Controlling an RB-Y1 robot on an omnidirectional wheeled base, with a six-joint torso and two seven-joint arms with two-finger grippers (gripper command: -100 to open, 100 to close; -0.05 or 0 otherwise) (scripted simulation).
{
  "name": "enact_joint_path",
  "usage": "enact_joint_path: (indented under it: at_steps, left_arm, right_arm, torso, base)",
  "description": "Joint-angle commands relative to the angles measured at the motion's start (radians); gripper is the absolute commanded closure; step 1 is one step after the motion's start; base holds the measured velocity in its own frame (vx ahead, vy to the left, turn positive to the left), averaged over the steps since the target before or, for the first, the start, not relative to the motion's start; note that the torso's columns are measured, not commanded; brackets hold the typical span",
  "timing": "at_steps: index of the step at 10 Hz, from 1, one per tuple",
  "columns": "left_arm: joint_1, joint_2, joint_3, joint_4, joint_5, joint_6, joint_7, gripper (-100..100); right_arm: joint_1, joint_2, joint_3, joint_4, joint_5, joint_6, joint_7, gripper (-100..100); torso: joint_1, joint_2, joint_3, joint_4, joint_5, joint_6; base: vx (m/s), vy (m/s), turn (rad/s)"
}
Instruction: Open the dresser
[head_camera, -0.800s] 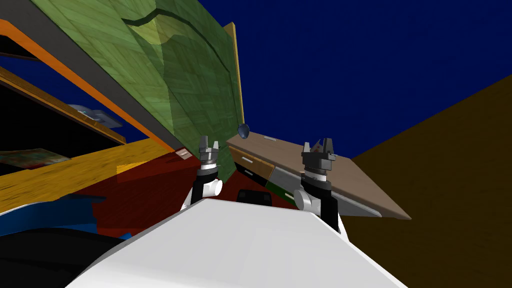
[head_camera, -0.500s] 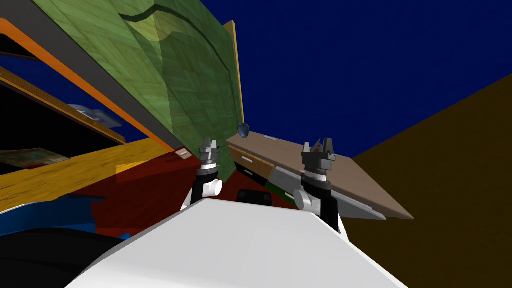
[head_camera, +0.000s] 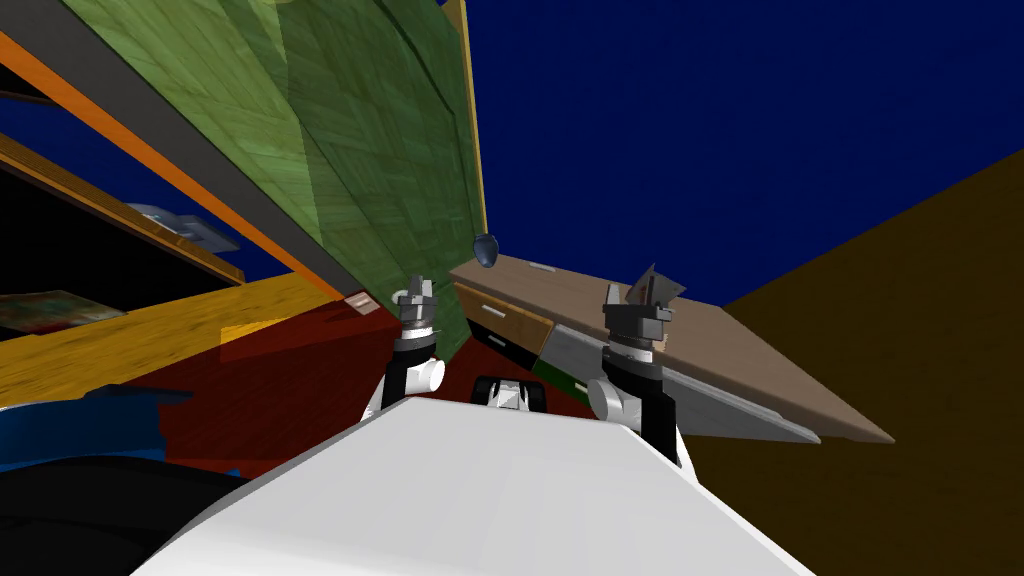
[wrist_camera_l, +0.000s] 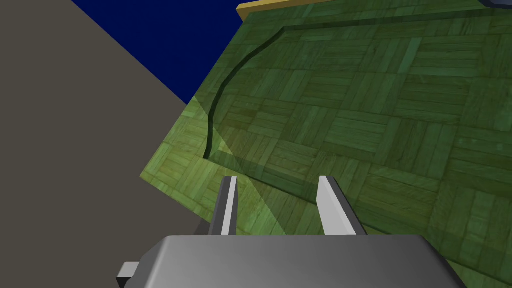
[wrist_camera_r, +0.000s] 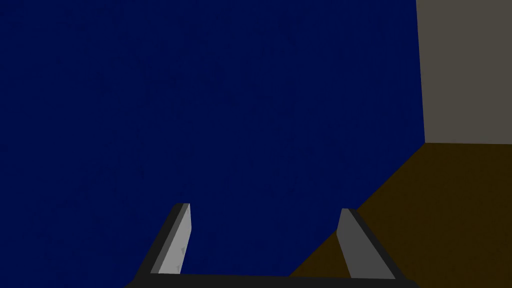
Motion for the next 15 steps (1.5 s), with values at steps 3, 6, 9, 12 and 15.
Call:
enact_joint_path:
  at_steps: [3,6,9,12,15]
  left_arm:
    - [0.000,0.000,0.000,0.000,0.000,0.000,0.000,0]
    - [0.000,0.000,0.000,0.000,0.000,0.000,0.000,0]
    - [0.000,0.000,0.000,0.000,0.000,0.000,0.000,0]
    - [0.000,0.000,0.000,0.000,0.000,0.000,0.000,0]
    - [0.000,0.000,0.000,0.000,0.000,0.000,0.000,0]
  right_arm:
    - [0.006,-0.060,-0.003,0.030,0.042,0.034,0.003,-100]
    - [0.017,-0.109,-0.007,0.076,0.112,0.091,0.009,-100]
    - [0.034,-0.153,-0.013,0.133,0.203,0.168,0.016,-100]
    - [0.047,-0.182,-0.017,0.175,0.277,0.223,0.022,-100]
    - [0.062,-0.212,-0.022,0.220,0.352,0.292,0.028,-100]
  torso:
    - [0.002,0.181,-0.364,0.181,0.000,0.000]
    - [0.002,0.194,-0.389,0.194,0.001,0.000]
    - [0.002,0.194,-0.389,0.194,0.001,0.000]
    - [-0.003,0.194,-0.389,0.194,-0.001,0.000]
    - [0.001,0.195,-0.389,0.195,0.000,0.000]
  base:
    - [0.002,0.032,0.070]
    - [-0.004,0.099,0.105]
    - [0.000,0.146,0.171]
    - [0.014,0.089,0.115]
    - [0.012,0.114,0.149]
